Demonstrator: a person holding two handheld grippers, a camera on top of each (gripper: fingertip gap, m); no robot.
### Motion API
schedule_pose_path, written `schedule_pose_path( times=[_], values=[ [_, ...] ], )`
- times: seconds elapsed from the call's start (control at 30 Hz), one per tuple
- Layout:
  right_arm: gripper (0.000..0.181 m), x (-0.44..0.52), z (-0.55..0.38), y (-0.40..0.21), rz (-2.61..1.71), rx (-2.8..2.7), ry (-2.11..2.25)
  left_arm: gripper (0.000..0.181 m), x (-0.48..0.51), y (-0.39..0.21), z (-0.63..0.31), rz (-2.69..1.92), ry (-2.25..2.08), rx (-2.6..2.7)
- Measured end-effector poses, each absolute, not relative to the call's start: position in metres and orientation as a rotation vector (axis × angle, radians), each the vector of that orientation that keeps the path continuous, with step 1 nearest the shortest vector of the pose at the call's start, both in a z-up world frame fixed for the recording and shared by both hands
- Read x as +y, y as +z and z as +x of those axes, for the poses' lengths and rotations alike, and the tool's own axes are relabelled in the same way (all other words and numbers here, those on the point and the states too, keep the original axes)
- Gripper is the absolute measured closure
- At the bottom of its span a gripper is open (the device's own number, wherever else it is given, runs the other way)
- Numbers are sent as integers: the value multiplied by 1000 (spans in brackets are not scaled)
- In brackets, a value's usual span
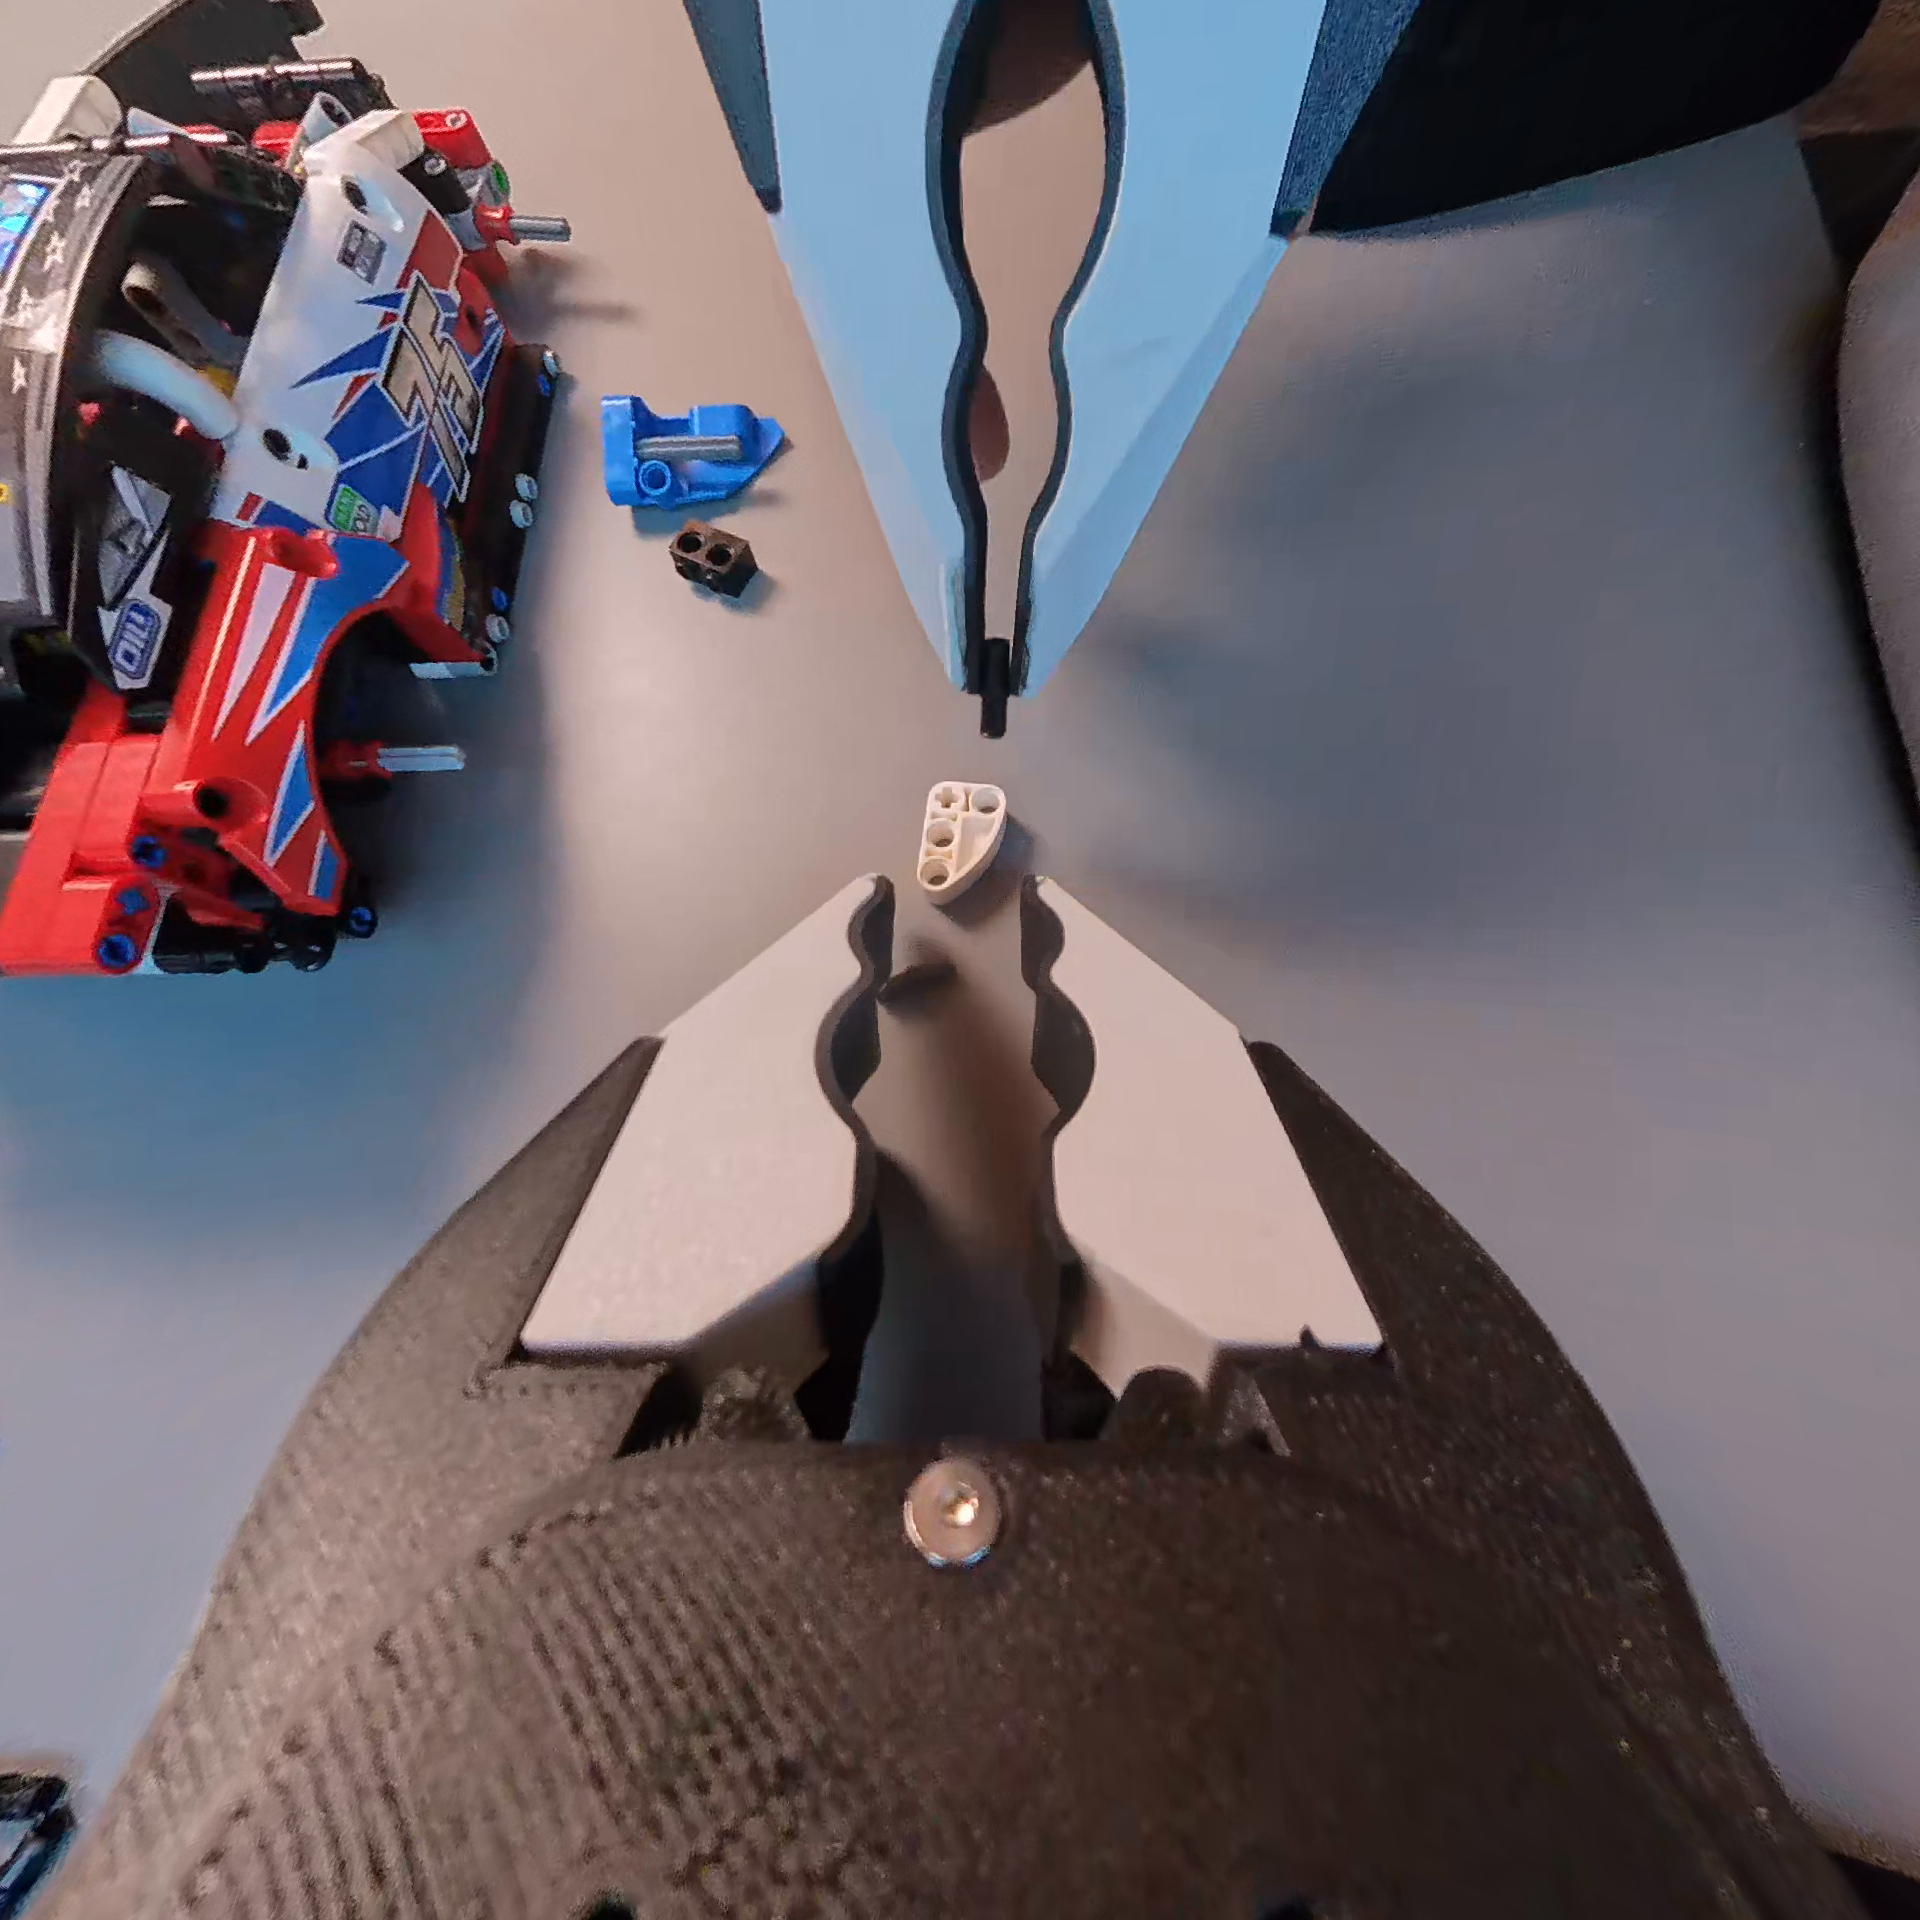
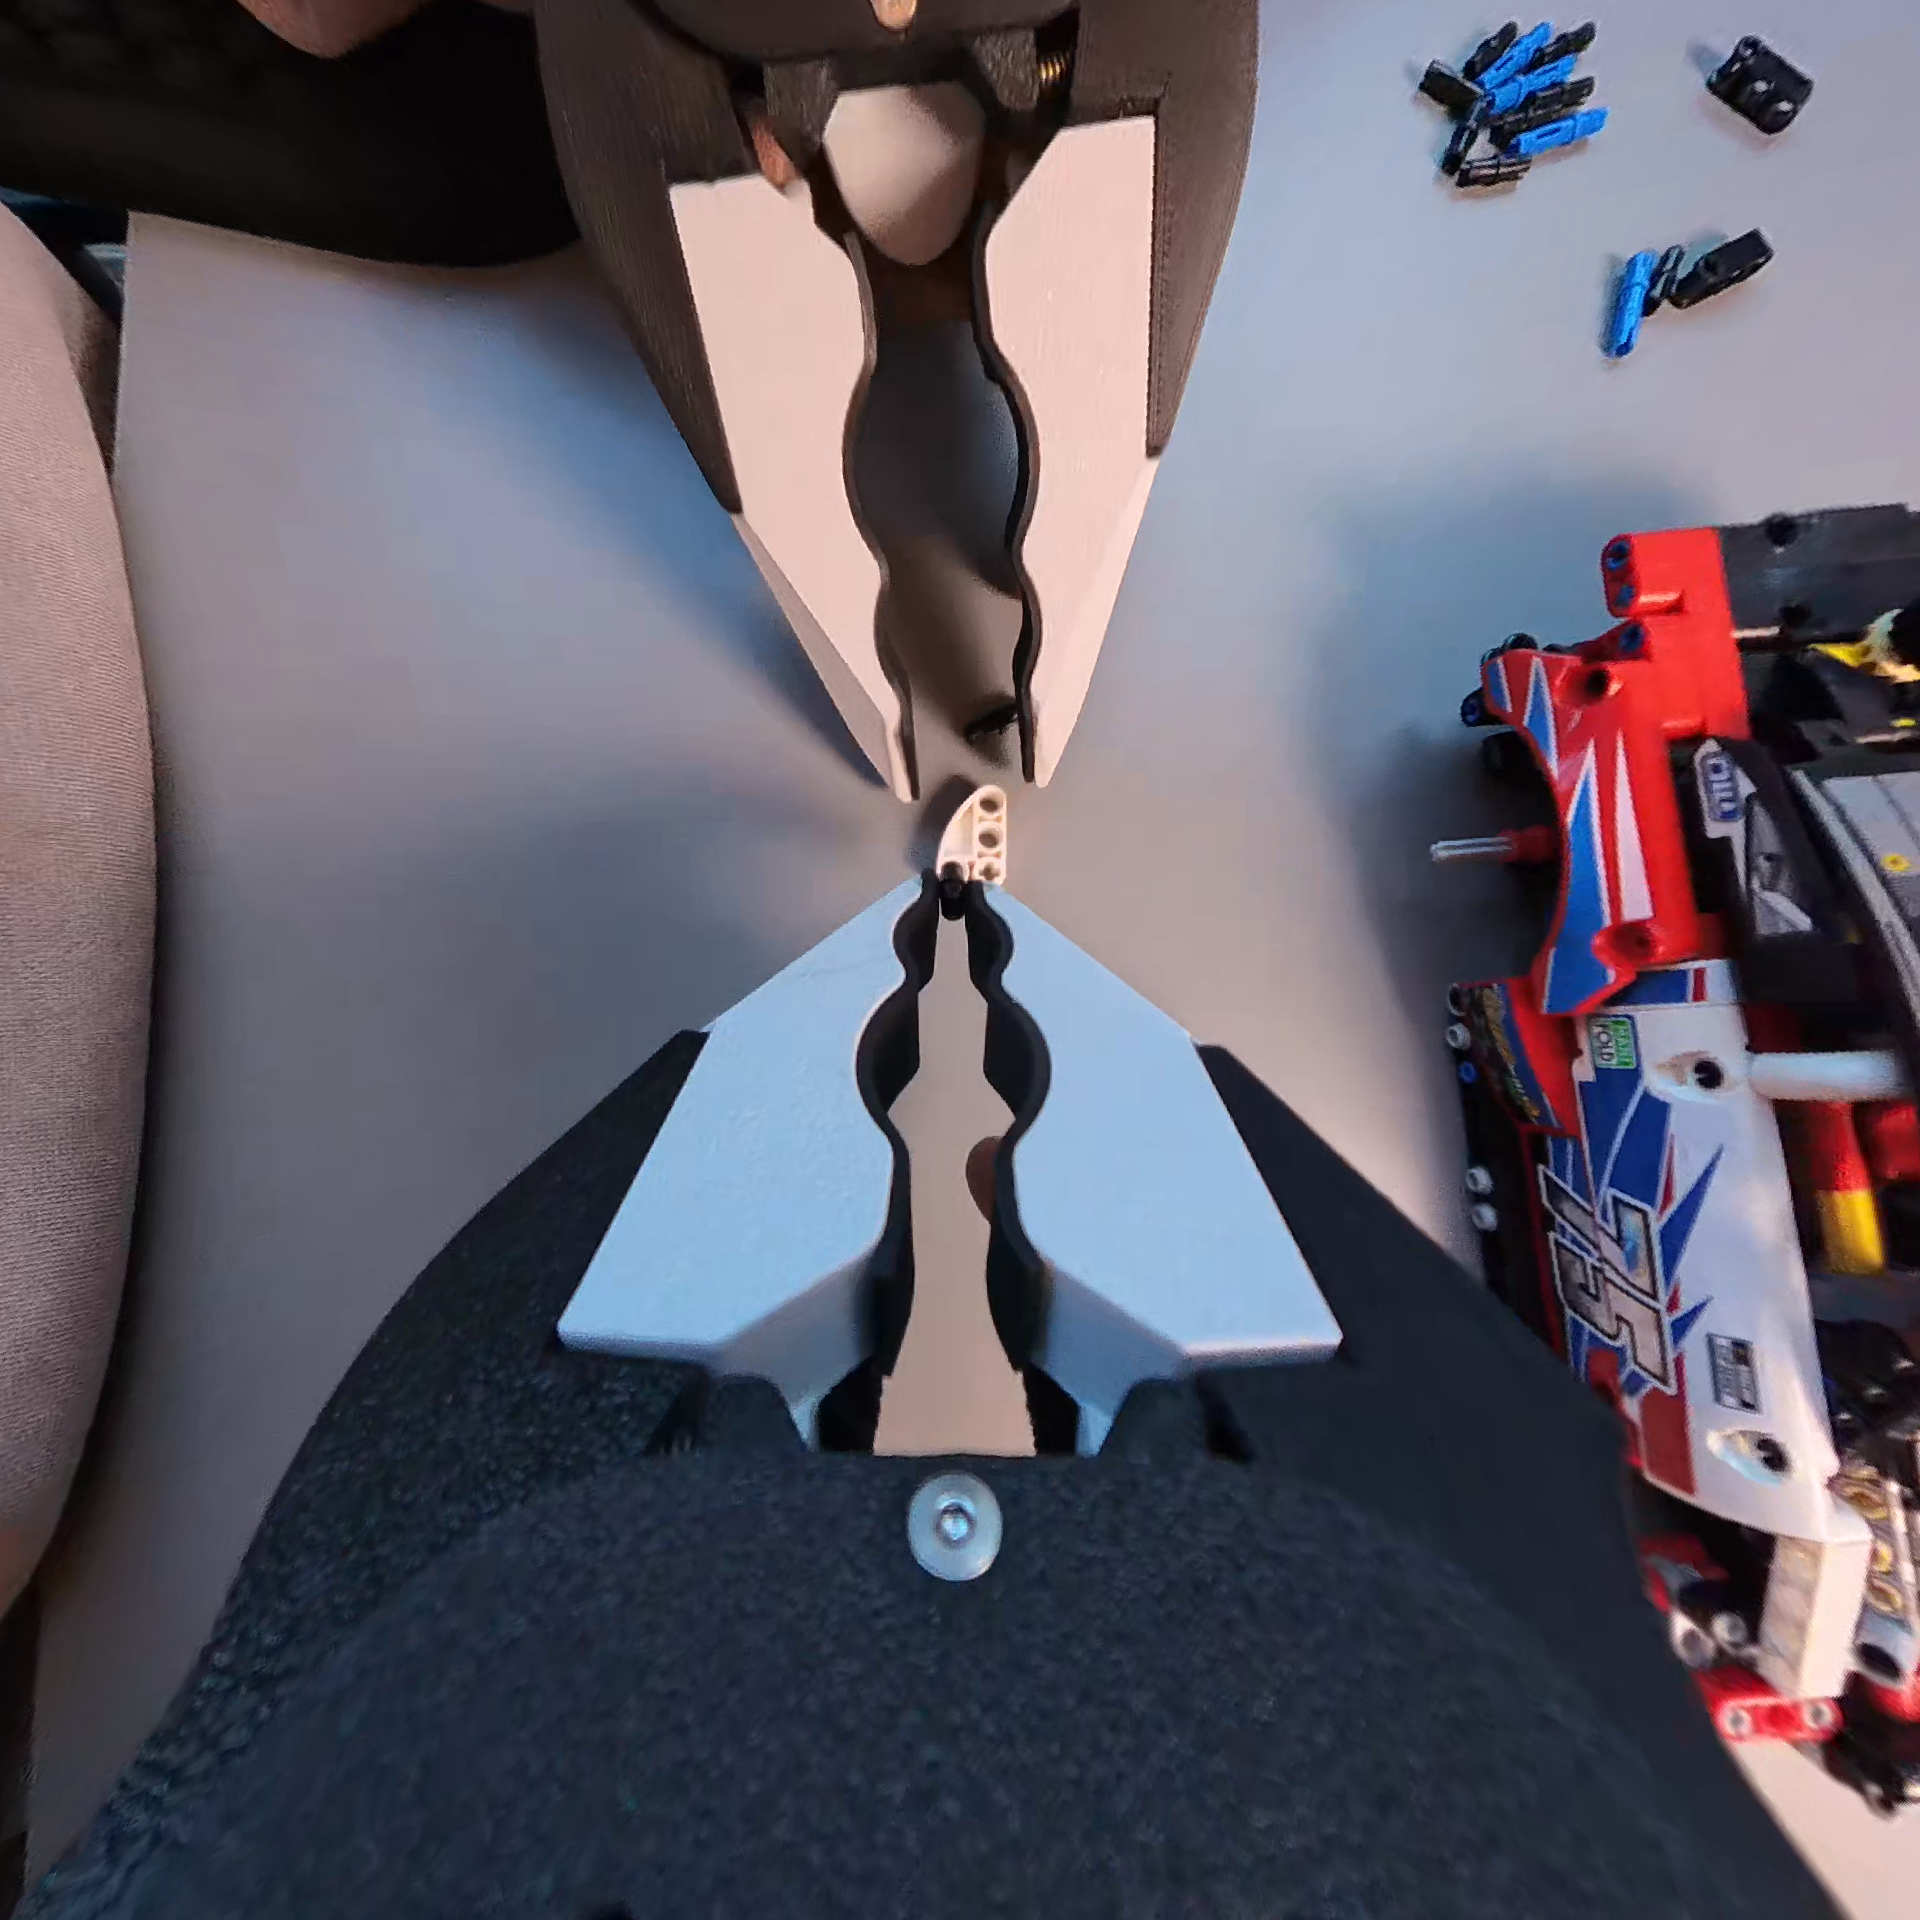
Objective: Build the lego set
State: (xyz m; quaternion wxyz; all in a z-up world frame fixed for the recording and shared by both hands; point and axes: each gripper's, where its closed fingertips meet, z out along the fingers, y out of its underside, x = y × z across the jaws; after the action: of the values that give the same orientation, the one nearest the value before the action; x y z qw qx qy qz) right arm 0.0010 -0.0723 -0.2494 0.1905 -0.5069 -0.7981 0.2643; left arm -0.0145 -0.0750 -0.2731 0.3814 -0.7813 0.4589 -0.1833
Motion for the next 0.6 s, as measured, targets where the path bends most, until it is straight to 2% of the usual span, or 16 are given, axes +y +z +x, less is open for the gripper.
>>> schedule_pose_path(
  times=[0.6],
  values=[
    [180, -69, -16, -269, -1586, -2560, 455, 171, -70, -275, -11, -1972, -400, 1159]
  ],
)
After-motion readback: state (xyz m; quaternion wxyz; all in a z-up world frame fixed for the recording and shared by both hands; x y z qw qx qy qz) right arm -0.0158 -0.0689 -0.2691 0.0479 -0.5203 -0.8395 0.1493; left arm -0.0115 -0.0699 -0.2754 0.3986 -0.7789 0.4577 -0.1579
